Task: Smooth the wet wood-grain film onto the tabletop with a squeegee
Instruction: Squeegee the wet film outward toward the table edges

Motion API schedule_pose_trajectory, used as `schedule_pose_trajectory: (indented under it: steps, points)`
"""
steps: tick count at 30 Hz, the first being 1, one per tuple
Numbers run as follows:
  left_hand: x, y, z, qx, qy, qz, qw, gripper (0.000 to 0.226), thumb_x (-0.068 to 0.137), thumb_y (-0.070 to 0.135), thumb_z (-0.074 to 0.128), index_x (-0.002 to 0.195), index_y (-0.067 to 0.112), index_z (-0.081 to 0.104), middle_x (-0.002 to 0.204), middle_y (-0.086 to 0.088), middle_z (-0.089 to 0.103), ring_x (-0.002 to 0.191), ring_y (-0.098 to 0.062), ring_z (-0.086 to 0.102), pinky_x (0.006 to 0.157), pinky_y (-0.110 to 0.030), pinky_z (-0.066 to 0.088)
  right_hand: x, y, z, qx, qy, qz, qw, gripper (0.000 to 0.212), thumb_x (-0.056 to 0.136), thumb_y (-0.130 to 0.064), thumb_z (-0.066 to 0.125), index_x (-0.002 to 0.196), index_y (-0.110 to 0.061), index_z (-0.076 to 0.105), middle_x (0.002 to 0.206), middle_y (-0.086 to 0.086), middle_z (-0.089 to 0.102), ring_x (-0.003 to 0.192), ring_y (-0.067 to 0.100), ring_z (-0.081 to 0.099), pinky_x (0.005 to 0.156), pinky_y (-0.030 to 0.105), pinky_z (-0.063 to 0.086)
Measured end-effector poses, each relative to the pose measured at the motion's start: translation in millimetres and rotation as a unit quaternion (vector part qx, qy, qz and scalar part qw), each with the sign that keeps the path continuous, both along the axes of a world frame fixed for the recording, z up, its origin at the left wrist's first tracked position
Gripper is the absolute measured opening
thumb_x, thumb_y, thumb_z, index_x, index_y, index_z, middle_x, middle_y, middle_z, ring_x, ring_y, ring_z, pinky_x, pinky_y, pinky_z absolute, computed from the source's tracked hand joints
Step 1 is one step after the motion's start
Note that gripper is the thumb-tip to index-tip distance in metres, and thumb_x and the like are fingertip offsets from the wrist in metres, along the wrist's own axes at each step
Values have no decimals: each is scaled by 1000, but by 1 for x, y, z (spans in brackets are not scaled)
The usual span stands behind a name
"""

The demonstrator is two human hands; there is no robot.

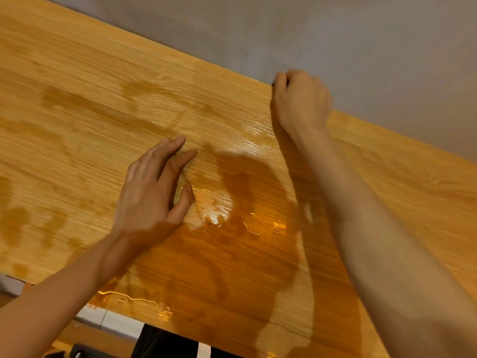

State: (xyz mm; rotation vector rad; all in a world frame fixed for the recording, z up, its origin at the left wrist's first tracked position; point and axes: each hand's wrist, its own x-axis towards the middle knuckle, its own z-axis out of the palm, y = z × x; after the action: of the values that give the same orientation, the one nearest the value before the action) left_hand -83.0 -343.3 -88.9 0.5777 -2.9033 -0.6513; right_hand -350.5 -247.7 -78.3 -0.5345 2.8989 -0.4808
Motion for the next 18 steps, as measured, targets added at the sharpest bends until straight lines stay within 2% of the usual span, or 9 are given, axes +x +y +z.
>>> schedule_pose_trajectory:
  steps: [2,3,5,6,8,10,12,14,18]
  points:
    - [-1,1,0,0,-6,0,1000,55,93,32,50,145,13,49,158,-3,38,150,-24,32,117,-28,18,7,-26,-3,-14,7,29,999,43,100,-32,33,62,-14,44,68,2,54,65,27,46,61,30,26]
    - [-1,0,0,0,-8,1,1000,55,93,32,50,145,14,49,158,-2,38,150,-23,32,118,-27,17,8,-29,-3,-22,9,50,998,44,101,-34,34,64,-15,47,70,1,56,66,26,48,61,29,27]
    - [-1,0,0,-2,-12,1,1000,55,94,33,50,145,13,49,159,-2,37,149,-23,32,119,-22,13,8,-21,-5,-48,10,90,995,39,102,-39,35,89,-20,66,89,1,67,81,26,59,64,30,35]
    - [0,0,1,-4,-13,0,1000,55,95,33,49,146,13,49,159,-3,37,149,-23,31,119,-21,12,11,-13,-5,-68,12,101,992,36,102,-39,36,110,-23,67,106,1,69,96,24,61,71,31,40]
    - [2,1,1,-8,-15,-4,1000,55,96,35,47,146,13,50,159,-3,37,149,-24,31,119,-24,14,29,3,-4,-102,21,109,989,38,104,-35,38,137,-23,53,138,0,56,126,20,50,99,32,41]
    - [3,1,1,-8,-14,-11,1000,55,96,37,46,145,13,49,159,-4,36,149,-25,31,117,-32,19,64,18,-3,-136,24,115,984,40,105,-29,39,144,-20,44,152,0,40,144,19,30,120,36,22]
    - [2,-1,0,-4,-11,-16,1000,54,95,36,46,144,13,48,159,-5,37,148,-27,33,116,-40,24,105,39,-4,-139,9,139,980,41,104,-23,43,145,-18,41,155,0,35,148,19,20,124,38,12]
    - [2,-1,-1,-5,-15,-16,1000,54,95,36,45,144,13,48,159,-7,37,148,-30,34,115,-47,30,135,62,-7,-142,5,170,975,43,101,-17,49,144,-16,43,154,3,35,148,21,21,123,40,12]
    - [2,-1,-3,1,-2,-19,1000,55,93,35,45,143,12,49,158,-8,40,147,-30,36,113,-50,34,108,51,-7,-79,22,176,981,43,104,-26,40,146,-17,41,156,5,33,147,27,21,122,46,14]
